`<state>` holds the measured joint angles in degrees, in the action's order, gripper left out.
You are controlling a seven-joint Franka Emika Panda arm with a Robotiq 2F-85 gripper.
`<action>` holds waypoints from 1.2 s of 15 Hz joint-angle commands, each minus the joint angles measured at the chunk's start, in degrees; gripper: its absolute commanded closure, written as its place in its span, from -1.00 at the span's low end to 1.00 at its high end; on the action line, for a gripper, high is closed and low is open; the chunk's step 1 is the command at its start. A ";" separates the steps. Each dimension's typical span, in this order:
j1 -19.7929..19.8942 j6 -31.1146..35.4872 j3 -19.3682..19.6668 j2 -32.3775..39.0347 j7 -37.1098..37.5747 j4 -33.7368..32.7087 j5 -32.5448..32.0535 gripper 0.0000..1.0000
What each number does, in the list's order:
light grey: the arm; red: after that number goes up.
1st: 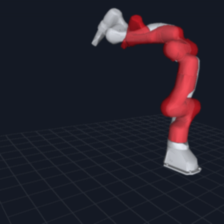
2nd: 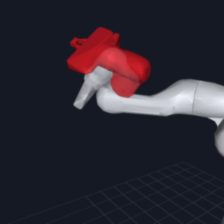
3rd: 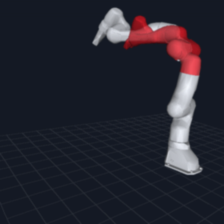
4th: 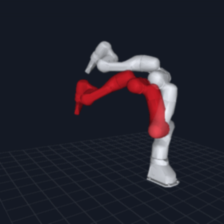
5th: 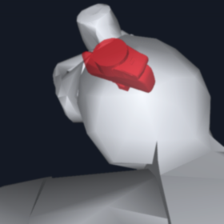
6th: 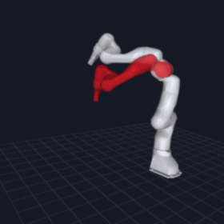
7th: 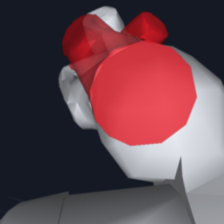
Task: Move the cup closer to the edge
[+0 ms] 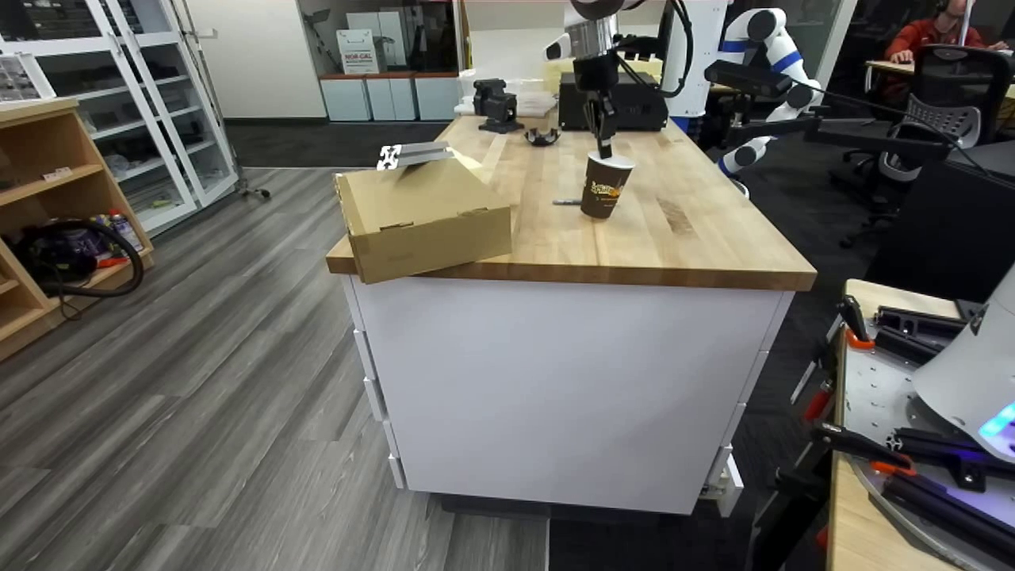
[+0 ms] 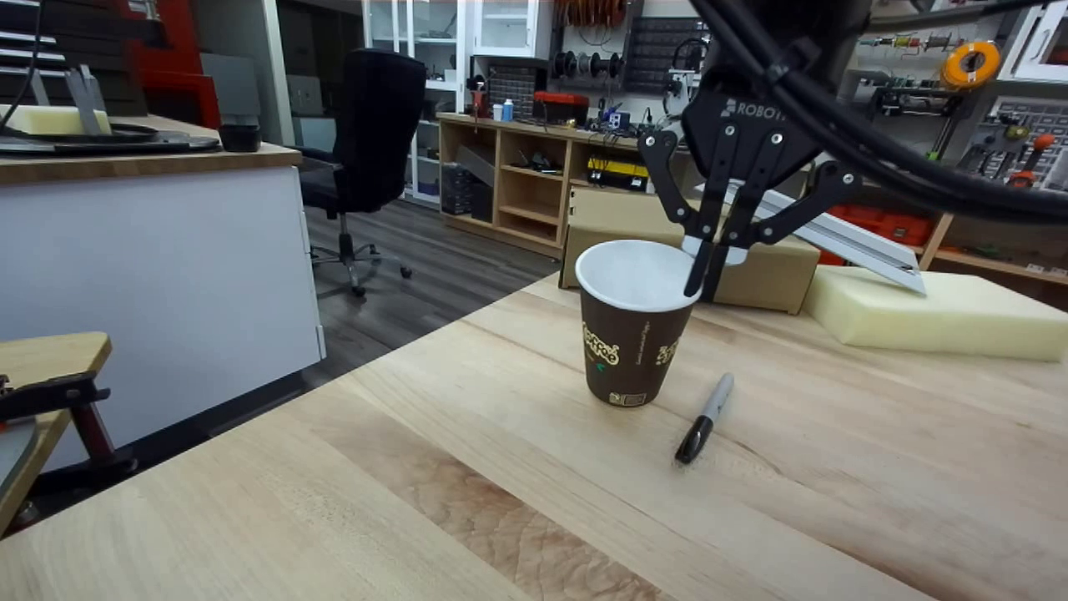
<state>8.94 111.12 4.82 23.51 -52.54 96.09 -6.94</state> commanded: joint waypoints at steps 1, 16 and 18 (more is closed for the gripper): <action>0.16 -1.44 -0.23 -0.27 1.72 -1.28 -1.83 0.98; 4.69 0.10 1.96 -1.13 1.80 -4.86 -0.99 0.98; 4.68 0.30 1.91 -0.57 1.93 -5.65 -1.05 0.98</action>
<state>12.92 111.09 7.67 22.93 -50.47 91.51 -8.35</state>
